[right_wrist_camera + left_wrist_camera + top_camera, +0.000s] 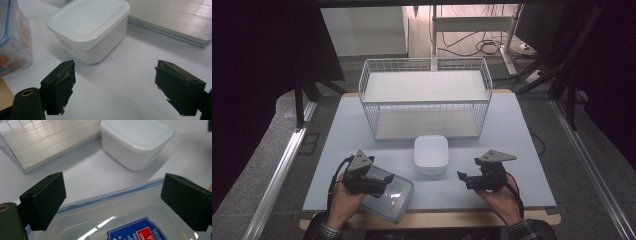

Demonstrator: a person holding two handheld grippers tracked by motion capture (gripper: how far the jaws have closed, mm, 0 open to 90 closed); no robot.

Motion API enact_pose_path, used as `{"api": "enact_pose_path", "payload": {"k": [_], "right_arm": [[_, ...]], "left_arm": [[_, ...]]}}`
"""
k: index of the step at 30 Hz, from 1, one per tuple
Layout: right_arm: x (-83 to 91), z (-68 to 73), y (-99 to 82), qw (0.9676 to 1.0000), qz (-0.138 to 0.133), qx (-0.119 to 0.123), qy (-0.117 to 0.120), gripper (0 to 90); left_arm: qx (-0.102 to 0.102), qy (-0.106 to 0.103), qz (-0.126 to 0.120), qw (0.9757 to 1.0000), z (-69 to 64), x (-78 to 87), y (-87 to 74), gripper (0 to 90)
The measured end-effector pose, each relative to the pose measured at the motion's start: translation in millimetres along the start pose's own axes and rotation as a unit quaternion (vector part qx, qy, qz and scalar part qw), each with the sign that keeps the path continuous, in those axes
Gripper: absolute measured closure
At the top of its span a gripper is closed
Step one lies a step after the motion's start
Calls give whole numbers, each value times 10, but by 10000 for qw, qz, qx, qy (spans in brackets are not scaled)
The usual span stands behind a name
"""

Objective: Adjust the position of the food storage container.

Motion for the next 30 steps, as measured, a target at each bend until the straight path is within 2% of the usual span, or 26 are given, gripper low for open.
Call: {"api": "enact_pose_path", "payload": {"k": [6, 9, 15, 22, 27, 30], "right_arm": [[45, 17, 67, 10000, -92, 13, 19, 194], [72, 21, 115, 9999, -143, 54, 4, 208], [58, 18, 95, 9998, -85, -69, 144, 231], [22, 24, 83, 9998, -19, -36, 170, 235], [18, 43, 147, 9998, 8, 46, 171, 326], [-9, 89, 198, 9994, 86, 156, 312, 395]], "left_arm": [[-87, -19, -207, 9997, -64, 90, 131, 70], [-270, 43, -279, 9992, -91, 105, 160, 80], [-279, 25, -223, 9994, -83, 67, 123, 76], [-277, 87, -193, 9994, -26, 63, 84, 75], [-304, 94, -204, 9993, -17, 72, 88, 74], [-342, 92, -246, 9991, -17, 83, 99, 63]]}}
Point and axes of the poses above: each handheld gripper's, and its own axes: x roughly backward along the jaws, y roughly out of its top, z roughly to its left, the point moved 10 cm from there along -x, roughly forward along the jaws, and after that the axes turned 7 degrees about -z, right-handed, at the moved point
